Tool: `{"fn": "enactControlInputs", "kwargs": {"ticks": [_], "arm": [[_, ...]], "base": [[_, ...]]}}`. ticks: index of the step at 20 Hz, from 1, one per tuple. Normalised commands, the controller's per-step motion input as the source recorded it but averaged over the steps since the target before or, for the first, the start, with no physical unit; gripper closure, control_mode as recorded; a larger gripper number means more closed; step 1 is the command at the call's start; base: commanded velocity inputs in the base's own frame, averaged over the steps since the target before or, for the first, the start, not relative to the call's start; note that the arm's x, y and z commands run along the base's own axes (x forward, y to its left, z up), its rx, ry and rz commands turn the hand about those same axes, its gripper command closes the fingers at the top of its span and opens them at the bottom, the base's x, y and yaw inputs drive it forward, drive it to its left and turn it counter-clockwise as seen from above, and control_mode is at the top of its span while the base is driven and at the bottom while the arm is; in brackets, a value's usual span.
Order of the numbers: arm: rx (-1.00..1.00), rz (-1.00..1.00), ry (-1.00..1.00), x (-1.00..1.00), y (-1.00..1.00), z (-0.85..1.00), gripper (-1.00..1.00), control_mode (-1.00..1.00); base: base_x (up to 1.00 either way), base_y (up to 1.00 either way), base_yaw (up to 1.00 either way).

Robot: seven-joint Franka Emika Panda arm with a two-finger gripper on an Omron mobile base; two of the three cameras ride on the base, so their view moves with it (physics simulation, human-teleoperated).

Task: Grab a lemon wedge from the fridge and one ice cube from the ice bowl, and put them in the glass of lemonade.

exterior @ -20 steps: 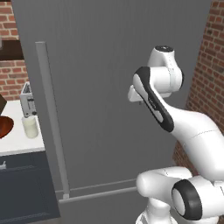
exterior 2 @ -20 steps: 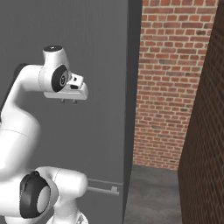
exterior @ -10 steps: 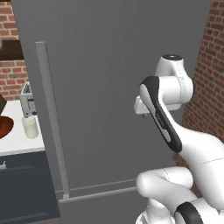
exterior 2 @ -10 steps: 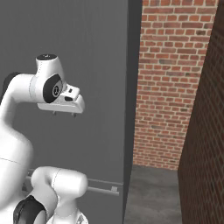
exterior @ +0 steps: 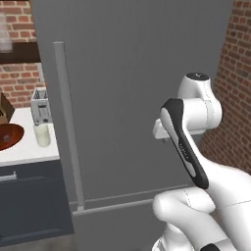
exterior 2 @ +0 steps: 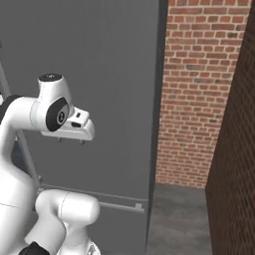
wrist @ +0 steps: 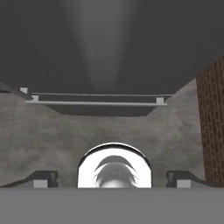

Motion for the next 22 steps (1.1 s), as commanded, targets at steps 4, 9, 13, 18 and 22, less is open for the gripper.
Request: {"fn": "enactControlInputs", "kwargs": {"ticks": [4,9,13,18,22], "arm": [[0.0,0.0,0.0,0.0,0.0,0.0,-1.0,1.0],[0.0,0.0,0.0,0.0,0.0,0.0,-1.0,1.0],[0.0,0.0,0.0,0.0,0.0,0.0,-1.0,1.0],[0.0,0.0,0.0,0.0,0.0,0.0,-1.0,1.0],[0.0,0.0,0.0,0.0,0.0,0.0,-1.0,1.0]], "base": [[0.0,0.96,-0.04],[0.09,1.0,-0.13],[0.2,1.0,-0.22],[0.29,1.0,-0.25],[0.41,1.0,-0.31]]}}
